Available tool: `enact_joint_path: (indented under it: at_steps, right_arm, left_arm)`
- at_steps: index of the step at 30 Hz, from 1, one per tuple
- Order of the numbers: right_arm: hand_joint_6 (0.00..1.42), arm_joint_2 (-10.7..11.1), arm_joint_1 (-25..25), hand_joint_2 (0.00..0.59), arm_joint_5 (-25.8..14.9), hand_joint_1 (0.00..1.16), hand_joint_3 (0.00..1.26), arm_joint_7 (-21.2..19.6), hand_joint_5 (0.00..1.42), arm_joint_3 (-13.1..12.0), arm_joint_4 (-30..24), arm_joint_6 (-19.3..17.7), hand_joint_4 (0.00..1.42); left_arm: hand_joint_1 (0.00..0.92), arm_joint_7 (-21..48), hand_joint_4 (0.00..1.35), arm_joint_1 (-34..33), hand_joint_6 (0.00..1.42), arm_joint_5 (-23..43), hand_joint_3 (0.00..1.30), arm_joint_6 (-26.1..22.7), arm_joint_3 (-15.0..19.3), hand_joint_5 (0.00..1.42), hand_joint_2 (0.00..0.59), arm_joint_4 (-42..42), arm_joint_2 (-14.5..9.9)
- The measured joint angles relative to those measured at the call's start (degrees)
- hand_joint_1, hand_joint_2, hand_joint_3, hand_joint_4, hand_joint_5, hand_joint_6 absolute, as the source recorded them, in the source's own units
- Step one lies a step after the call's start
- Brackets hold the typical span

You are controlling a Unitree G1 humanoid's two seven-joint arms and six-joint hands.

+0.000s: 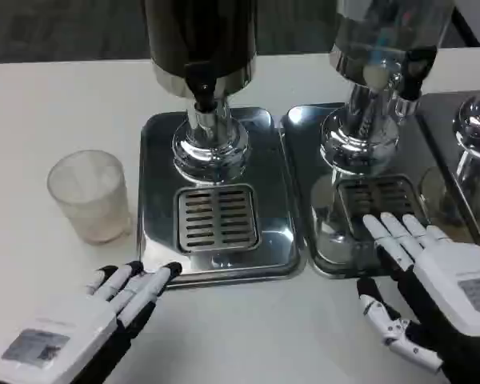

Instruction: Grasp the cup under the faucet to collect the drink, then remove the cup.

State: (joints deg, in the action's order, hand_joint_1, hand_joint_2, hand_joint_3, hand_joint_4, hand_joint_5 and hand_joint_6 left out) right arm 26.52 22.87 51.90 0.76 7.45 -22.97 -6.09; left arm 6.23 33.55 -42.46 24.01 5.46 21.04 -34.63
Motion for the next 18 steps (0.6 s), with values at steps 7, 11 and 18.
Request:
enact_joint_path:
  at_steps: [7,11,18]
  right_arm:
    - [0.05,-1.7,-2.0,0.490,0.6,0.00,0.02,0.1,0.00,1.3,0.0,0.7,0.00]
    - [0.05,-2.3,-2.5,0.489,0.9,0.00,0.03,0.1,0.00,1.8,0.0,1.6,0.00]
    - [0.06,-2.9,-2.7,0.488,1.1,0.01,0.04,0.1,0.00,1.9,0.0,2.2,0.00]
  left_arm:
    - [0.000,0.0,0.00,-0.4,0.00,2.0,0.00,0.2,0.9,0.00,0.075,-0.8,-0.3]
    - [0.000,0.0,0.00,-0.6,0.00,2.4,0.00,0.7,1.4,0.00,0.075,-2.0,-0.5]
    - [0.000,0.0,0.00,-1.8,0.00,3.1,0.00,1.1,1.7,0.00,0.072,-2.7,-0.9]
